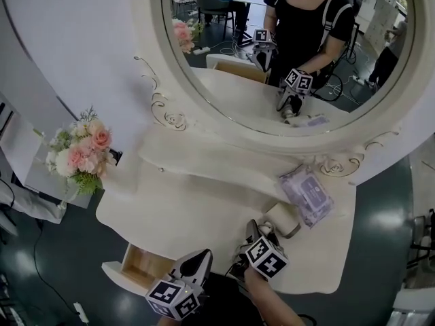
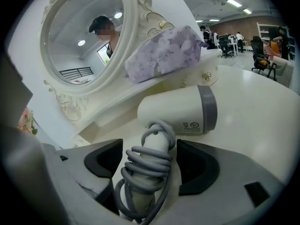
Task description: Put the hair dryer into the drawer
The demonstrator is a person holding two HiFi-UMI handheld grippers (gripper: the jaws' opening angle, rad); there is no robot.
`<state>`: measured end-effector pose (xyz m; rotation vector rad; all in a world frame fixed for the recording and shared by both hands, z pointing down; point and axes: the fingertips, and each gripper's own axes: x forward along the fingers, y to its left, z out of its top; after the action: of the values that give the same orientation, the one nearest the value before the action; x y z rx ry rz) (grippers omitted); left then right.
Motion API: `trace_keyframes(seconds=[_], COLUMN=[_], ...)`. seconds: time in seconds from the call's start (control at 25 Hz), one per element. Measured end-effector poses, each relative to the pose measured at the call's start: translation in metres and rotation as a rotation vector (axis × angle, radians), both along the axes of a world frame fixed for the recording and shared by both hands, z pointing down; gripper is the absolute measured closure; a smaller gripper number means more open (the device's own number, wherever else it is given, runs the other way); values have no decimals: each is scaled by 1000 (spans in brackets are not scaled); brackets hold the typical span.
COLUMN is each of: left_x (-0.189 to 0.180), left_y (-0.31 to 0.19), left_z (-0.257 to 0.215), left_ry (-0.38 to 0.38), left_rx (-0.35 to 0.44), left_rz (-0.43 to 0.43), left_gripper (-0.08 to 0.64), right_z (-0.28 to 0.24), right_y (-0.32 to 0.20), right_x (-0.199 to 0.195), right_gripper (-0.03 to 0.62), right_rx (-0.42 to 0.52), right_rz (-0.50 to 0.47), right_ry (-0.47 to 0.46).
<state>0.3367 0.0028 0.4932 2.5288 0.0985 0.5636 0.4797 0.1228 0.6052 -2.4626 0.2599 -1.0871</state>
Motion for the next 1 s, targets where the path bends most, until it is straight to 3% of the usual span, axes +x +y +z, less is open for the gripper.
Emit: trace_keyframes(seconds=[0.36,0.68,1.0], left_x=[-1,-8,-19], left_y=[-3,-14,-34], left_z=[1,5,7], left_ry=[-16,-15,-8], left_rx=[-28,-56,-71], left_rz=[-22,-5,-48], left_gripper=[538,538,538], right_z=[8,8,6], right_y=[-2,0,3], right_x=[2,-1,1], right_gripper=[259,304,308], right_rx=[-91,-37,-41], right_rz=[-18,14,3], right_ry=[25,29,52])
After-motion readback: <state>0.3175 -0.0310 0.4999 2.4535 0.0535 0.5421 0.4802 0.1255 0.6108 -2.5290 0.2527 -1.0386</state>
